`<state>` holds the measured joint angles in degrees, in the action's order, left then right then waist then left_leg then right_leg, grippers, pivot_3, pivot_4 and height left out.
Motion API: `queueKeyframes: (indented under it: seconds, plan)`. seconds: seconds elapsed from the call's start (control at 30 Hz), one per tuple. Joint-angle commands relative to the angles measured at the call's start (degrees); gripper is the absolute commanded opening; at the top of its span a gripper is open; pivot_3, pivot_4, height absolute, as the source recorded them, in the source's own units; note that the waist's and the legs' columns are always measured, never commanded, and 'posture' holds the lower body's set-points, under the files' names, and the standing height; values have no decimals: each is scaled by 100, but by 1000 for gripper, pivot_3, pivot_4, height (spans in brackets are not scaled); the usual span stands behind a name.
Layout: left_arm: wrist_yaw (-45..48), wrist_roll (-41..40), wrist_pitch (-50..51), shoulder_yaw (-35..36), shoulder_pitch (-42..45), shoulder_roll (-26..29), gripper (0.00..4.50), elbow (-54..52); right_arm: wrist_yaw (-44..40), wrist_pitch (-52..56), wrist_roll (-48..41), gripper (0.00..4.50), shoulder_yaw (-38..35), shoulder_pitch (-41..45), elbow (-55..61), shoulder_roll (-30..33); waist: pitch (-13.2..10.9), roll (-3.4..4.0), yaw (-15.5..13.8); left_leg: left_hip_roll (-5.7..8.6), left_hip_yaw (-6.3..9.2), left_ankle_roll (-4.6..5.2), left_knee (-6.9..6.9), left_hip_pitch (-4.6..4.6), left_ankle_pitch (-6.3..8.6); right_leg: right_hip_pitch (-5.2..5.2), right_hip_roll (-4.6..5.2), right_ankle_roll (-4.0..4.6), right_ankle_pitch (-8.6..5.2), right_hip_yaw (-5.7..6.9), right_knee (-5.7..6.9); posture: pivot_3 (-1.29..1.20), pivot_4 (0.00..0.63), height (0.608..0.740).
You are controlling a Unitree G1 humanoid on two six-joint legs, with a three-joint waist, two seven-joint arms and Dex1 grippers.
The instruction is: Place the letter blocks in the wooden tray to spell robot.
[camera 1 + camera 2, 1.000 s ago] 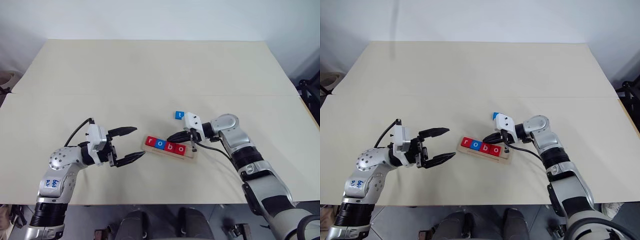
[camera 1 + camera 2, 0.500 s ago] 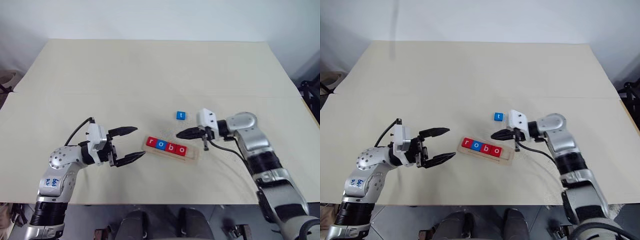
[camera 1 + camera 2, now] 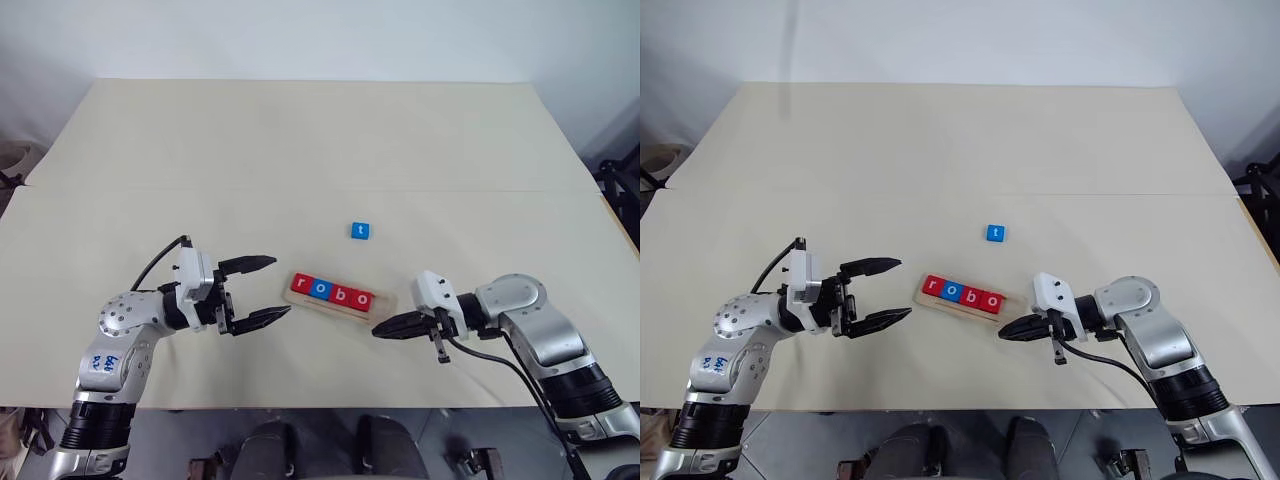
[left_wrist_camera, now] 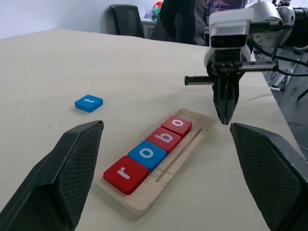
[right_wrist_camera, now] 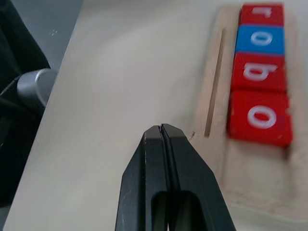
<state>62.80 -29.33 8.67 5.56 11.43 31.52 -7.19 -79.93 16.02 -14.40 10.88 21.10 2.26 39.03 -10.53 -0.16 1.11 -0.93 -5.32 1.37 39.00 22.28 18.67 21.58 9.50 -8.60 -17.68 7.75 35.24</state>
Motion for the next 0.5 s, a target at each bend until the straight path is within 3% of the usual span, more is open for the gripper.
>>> queueKeyframes:
  seconds: [0.03,0.5]
  plan:
    - [68,-130,-4,72,40,56,4500,-29,155,-160,29,28,-75,22,-119,54,0,0,-7,0,0,0,0,0,0,0,0,0,0,0,0,0,150,740]
    - [122,-90,-70,80,85,32,4500,70,304,-284,5,28,-141,171,-479,157,0,0,-99,0,-2,0,4,-1,0,-2,0,0,0,-1,1,0,150,740]
